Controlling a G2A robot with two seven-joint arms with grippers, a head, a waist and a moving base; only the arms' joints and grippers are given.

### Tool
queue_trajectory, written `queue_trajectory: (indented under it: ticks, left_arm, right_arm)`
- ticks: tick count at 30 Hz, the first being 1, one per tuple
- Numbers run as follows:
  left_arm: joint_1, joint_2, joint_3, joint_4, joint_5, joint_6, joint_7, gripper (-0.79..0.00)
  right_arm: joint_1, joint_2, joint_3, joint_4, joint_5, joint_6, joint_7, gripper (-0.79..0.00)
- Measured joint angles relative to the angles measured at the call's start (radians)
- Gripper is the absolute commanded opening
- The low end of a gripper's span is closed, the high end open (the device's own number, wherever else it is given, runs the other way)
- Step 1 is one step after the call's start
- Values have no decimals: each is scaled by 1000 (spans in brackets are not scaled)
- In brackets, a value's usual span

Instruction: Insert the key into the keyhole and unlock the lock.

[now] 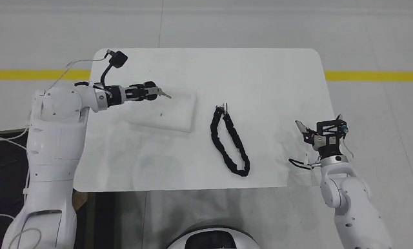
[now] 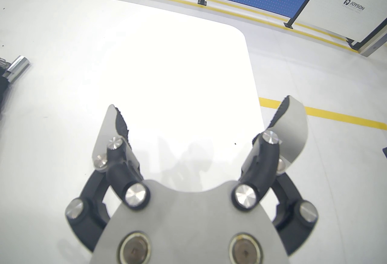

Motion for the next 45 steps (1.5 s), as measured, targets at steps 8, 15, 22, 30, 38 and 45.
queue_trajectory:
  ticks: [8,15,22,30,38,45]
  left_arm:
    - [-33,1,5,161,-160,-67,-46,-785]
    - [-32,1,5,160,-160,-67,-46,-785]
    - [-32,1,5,160,-160,-67,-46,-785]
    - [-32,1,5,160,-160,-67,-46,-785]
    - [-32,1,5,160,-160,-67,-46,-785]
    - [-32,1,5,160,-160,-67,-46,-785]
  right_arm:
    - [0,0,0,0,0,0,0,0]
    - [10,-3,-32,-76,16,-36,53,0]
    - [222,-28,-263,-194,140,-58,537,0]
    - [532,-77,-460,-52,235,-7,912,0]
    - [525,-76,-458,-54,233,-9,908,0]
    - [532,-95,-499,38,432,-106,1148,0]
